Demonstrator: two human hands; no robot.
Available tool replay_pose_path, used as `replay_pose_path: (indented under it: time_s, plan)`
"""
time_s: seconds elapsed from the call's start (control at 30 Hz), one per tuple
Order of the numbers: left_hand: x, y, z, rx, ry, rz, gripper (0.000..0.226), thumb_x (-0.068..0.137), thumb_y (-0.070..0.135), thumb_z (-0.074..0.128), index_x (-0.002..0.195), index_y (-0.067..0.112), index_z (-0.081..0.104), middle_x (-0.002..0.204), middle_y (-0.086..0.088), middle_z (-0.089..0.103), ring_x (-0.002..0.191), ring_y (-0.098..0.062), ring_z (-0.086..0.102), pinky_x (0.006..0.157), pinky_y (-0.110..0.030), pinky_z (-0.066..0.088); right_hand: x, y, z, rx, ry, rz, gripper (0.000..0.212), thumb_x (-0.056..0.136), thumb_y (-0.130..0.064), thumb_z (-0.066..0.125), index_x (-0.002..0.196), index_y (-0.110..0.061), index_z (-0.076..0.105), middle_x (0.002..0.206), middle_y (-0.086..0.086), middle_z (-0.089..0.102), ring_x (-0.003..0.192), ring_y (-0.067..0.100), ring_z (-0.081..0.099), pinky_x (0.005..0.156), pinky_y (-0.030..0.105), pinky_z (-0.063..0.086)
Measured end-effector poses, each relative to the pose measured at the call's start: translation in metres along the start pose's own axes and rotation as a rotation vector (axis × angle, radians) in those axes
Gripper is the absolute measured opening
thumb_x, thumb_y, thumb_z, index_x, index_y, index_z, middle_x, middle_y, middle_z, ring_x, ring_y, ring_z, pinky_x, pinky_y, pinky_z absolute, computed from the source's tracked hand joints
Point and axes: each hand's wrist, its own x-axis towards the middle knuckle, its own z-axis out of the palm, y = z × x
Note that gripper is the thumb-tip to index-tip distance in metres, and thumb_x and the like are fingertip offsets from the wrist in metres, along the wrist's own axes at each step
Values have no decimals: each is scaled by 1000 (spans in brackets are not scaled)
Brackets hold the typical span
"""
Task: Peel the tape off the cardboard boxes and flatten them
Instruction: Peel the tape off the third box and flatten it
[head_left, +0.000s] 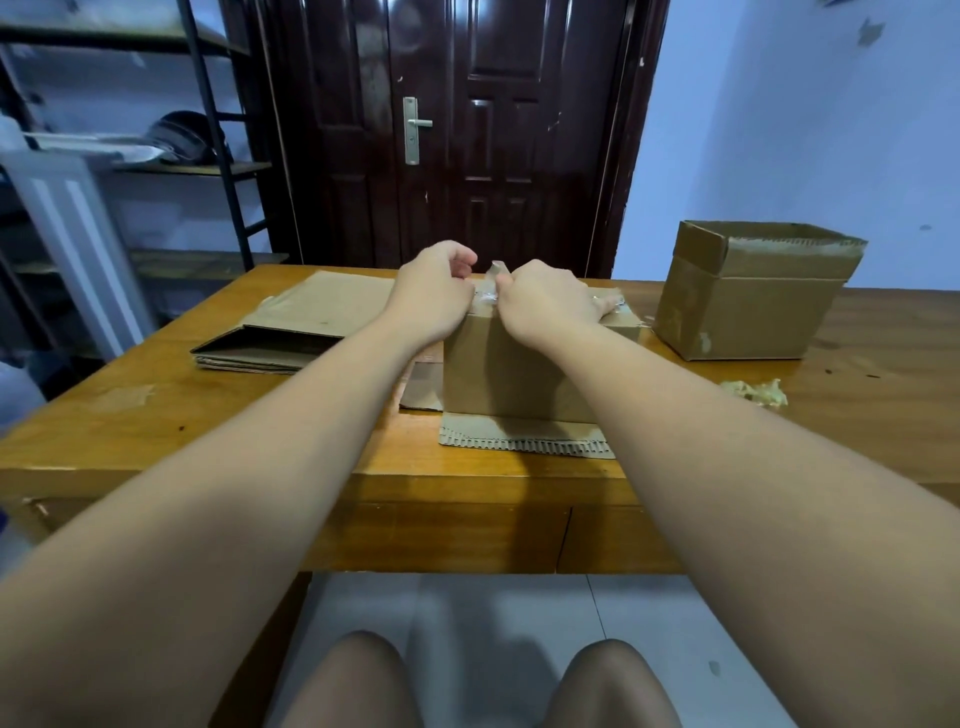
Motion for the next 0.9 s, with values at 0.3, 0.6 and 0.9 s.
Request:
replay_pose_path:
  time_s: [0.3, 0.6, 0.9]
  plan:
    - [-13, -5, 19, 93, -70, -1, 40, 97, 10, 34, 129, 14, 59, 133, -6, 57, 124, -25, 50, 104, -35, 39, -3, 3, 3, -63, 27, -47, 26, 97, -22, 47, 119, -21, 60, 111, 8, 65, 110, 34, 57, 110, 65, 18]
    - [-29, -7, 25, 154, -55, 137, 46, 95, 24, 32, 134, 15, 55, 145, -3, 47, 141, -21, 29, 112, -29, 23, 3, 18, 1, 66, 127, -23, 21, 98, -23, 47, 108, -15, 64, 102, 7, 67, 97, 29, 62, 79, 36, 45]
    - [-30, -5, 27, 221, 28, 178, 36, 94, 15, 36, 113, 10, 66, 119, -5, 63, 115, -21, 50, 95, -29, 37, 14, 43, -10, 428, 269, 79, 34, 100, -21, 36, 100, -5, 66, 102, 10, 67, 96, 27, 60, 74, 30, 41]
